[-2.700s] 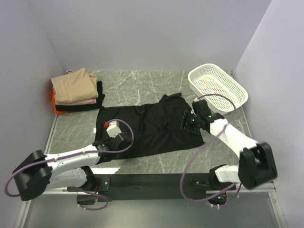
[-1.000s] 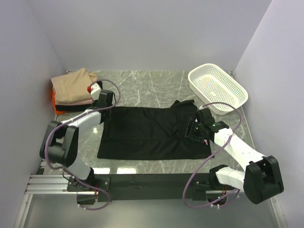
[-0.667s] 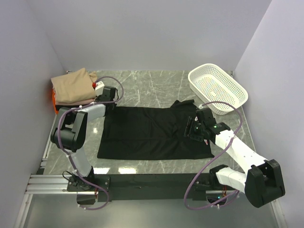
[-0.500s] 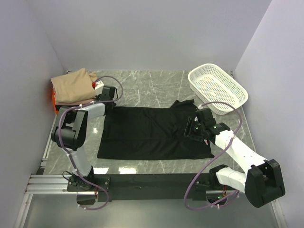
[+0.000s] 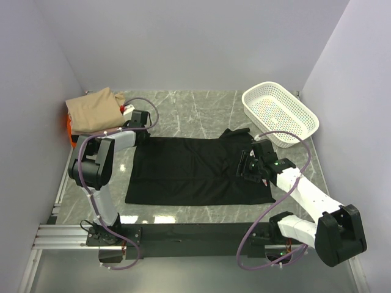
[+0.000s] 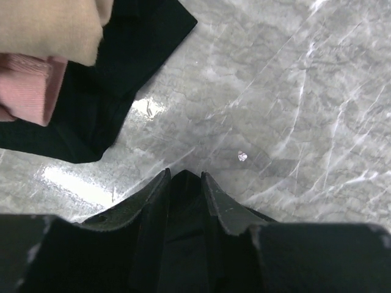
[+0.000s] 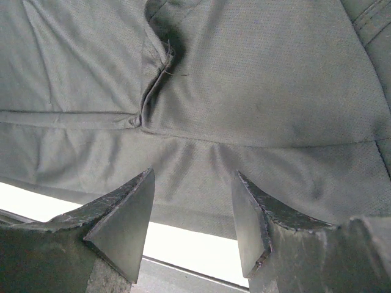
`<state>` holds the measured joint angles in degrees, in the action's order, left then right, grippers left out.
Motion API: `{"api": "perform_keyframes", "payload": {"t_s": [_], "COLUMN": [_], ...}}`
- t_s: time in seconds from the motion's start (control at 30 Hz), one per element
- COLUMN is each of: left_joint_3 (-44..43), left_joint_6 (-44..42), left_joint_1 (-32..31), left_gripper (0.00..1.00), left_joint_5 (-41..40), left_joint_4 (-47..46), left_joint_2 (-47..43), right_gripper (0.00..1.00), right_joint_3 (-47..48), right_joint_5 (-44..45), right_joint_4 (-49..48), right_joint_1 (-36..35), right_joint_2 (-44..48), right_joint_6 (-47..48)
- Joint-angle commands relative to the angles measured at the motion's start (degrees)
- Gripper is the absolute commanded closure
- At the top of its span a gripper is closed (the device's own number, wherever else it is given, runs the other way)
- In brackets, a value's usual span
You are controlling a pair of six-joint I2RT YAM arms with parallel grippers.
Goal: Fold and stack the t-shirts
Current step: Fold the tshirt
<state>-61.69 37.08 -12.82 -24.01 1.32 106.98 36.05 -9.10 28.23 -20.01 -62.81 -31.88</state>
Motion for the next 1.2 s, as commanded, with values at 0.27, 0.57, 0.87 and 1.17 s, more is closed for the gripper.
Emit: {"api": "perform_keyframes", "payload": {"t_s": [0.27, 0.57, 0.87, 1.17], "left_joint_3": [-2.6, -1.8, 1.0, 2.2], "left_joint_6": [0.0, 0.1, 0.8, 1.2], "left_joint_1": [0.8, 2.4, 6.0, 7.5], "left_gripper": [0.81, 1.00, 1.00, 1.00], "left_joint_5": [0.5, 2.4, 8.0, 10.8], "left_joint_4": [1.5, 1.1, -0.8, -2.4], "left_joint_2": [0.8, -0.3, -2.0, -2.2], "right_gripper": [0.40, 0.39, 0.39, 0.40], "right_joint_3": [2.1, 17.8, 41.1, 62.2], "right_joint_5": [2.2, 13.9, 21.6, 23.5], "right_joint_4": [-1.4, 0.4, 2.1, 5.7], "right_joint_1": [-0.2, -0.2, 2.3, 4.3], "right_joint_2": [-0.6, -10.5, -34.6, -55.7], "right_joint_6": [1.4, 4.6, 7.4, 8.3]}}
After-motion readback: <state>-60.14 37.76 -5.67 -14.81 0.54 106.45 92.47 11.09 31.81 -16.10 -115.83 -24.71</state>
